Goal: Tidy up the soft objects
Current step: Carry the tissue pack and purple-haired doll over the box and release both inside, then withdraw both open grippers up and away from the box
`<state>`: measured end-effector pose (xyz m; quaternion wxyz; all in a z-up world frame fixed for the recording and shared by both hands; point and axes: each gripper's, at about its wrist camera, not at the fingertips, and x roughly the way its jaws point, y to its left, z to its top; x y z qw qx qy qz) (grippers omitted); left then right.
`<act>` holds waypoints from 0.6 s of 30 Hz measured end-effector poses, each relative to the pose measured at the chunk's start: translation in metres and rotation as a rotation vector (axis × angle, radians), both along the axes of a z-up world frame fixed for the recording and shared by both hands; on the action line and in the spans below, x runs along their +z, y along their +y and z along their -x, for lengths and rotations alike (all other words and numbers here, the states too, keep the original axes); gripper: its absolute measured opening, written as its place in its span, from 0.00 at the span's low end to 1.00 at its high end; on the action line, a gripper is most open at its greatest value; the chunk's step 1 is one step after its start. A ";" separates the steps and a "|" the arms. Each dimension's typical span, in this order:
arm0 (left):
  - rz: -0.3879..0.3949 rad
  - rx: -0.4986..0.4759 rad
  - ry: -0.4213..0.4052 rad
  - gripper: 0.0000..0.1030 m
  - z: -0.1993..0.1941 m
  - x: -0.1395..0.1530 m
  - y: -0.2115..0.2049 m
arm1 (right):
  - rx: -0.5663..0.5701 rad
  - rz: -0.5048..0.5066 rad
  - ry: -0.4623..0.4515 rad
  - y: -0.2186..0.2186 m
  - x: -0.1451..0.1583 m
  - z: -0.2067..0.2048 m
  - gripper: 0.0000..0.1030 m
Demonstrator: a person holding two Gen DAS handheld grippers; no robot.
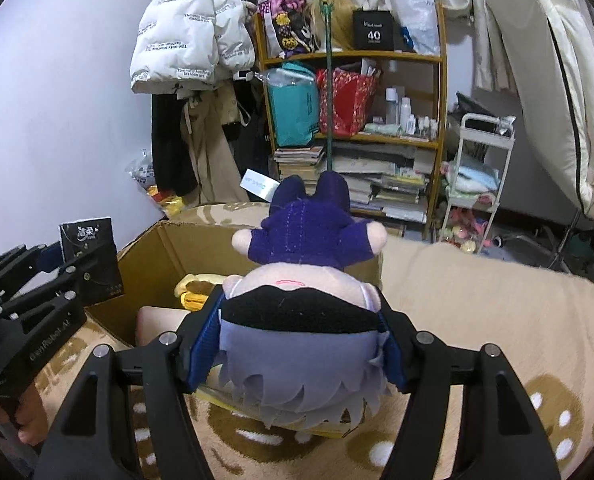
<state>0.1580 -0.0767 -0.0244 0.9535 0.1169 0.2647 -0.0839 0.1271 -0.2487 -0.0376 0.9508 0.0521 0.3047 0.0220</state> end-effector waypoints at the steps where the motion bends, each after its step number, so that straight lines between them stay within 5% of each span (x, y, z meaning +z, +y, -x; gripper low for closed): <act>1: -0.005 -0.008 0.013 0.31 -0.002 -0.001 -0.001 | 0.001 -0.004 0.002 -0.001 0.000 0.000 0.70; 8: 0.026 -0.019 0.075 0.35 -0.009 -0.005 0.005 | 0.019 -0.017 0.026 0.002 -0.006 0.001 0.70; 11: 0.028 -0.007 0.074 0.52 -0.009 -0.006 0.008 | 0.022 -0.013 0.034 0.003 -0.007 -0.001 0.70; 18: 0.008 -0.005 0.078 0.67 -0.009 -0.009 0.008 | 0.032 -0.006 0.040 0.004 -0.012 -0.003 0.79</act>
